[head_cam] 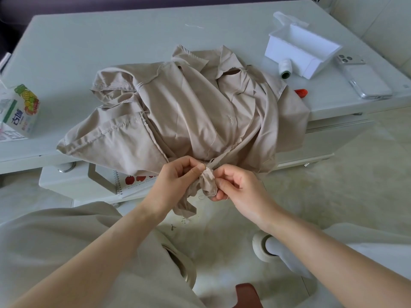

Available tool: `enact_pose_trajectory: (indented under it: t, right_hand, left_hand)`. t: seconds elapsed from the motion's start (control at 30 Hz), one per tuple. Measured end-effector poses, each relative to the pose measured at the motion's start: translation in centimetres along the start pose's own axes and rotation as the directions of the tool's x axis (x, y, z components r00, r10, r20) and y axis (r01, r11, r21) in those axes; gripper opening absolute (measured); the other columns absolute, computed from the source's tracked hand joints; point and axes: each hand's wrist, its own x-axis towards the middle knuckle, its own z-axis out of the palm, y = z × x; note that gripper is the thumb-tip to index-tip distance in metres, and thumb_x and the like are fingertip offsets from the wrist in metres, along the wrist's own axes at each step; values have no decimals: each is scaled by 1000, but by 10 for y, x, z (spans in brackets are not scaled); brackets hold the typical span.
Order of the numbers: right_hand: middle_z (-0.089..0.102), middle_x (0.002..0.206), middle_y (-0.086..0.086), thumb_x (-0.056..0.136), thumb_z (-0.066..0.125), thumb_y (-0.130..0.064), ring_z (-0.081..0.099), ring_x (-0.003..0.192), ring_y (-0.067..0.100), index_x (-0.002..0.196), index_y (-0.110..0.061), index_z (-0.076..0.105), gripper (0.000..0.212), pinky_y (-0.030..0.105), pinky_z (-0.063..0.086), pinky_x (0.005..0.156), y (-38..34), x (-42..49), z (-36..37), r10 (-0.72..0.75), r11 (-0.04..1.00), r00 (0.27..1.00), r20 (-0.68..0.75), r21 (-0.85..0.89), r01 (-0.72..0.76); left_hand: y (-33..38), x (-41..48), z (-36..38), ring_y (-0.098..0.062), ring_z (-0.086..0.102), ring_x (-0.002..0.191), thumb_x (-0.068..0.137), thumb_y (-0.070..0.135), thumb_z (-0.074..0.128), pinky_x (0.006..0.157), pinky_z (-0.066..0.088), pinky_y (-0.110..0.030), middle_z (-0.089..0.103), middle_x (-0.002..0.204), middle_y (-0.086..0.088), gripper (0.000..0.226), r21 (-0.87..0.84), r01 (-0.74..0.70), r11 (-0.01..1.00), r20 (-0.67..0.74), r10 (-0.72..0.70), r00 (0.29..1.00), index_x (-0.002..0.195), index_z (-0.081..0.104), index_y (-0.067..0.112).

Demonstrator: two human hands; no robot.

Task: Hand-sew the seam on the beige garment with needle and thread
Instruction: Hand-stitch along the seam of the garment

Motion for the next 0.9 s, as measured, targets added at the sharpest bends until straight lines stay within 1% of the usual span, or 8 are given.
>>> enact_pose_trajectory:
  t: [0.1,0.23,0.4,0.47,0.57,0.63,0.77,0.9]
  right_hand:
    - [61,61,-8,95,49,0,53,57,6,82,-15,64,25,26,56,75,-2,0,4,8,999,1000,-6,43,-8]
    - [65,63,-7,95,51,-2,59,58,5,88,-10,62,16,20,54,69,-2,0,6,35,994,999,-25,104,-33]
    - [59,55,-2,95,50,0,59,52,4,91,-4,55,7,14,48,58,-4,3,5,85,976,992,-90,208,-65]
    - [60,55,-1,95,51,-1,59,52,5,92,-5,54,5,15,49,60,-4,5,5,98,970,990,-99,231,-73]
    - [60,56,-1,94,54,-4,59,53,5,94,-5,53,1,18,51,63,-3,6,4,117,963,988,-99,254,-88]
    - [61,57,-1,93,55,-6,59,53,6,94,-6,54,2,22,53,67,-3,7,4,128,961,987,-101,260,-98]
    - [61,56,-1,91,59,-9,58,55,8,95,-2,58,8,25,57,69,-5,8,3,177,952,980,-95,269,-146]
    - [60,59,-2,93,56,-7,57,63,13,88,-5,64,10,24,58,71,-5,8,1,213,950,974,-76,249,-188]
  left_hand:
    - [-2,-1,2,-25,47,64,95,19,55,59,40,-31,58,72,-30,19,53,2,999,5,-3,1000,81,63,8]
    - [-3,-1,2,-24,48,65,96,19,53,59,41,-29,57,70,-17,19,38,7,999,-17,-7,1000,84,63,8]
    - [-2,0,2,-25,50,72,98,22,47,72,43,-37,58,78,-15,25,-69,59,996,12,-59,998,93,61,3]
    - [-1,0,1,-25,50,73,98,26,48,67,45,-35,57,78,-14,27,-100,90,991,36,-87,996,92,62,4]
    - [1,0,0,-25,45,70,88,35,58,57,46,-32,51,76,-14,24,-100,123,987,83,-115,990,80,64,13]
    - [1,0,-2,-26,43,70,81,38,59,62,43,-37,51,79,-15,33,-119,125,985,91,-115,989,86,64,5]
    - [1,2,-5,-28,43,75,79,37,62,68,38,-41,53,83,-17,50,-157,124,980,78,-112,991,98,56,-8]
    - [0,3,-7,-29,43,77,82,36,60,60,45,-34,54,87,-17,52,-184,115,976,99,-98,990,100,52,-12]
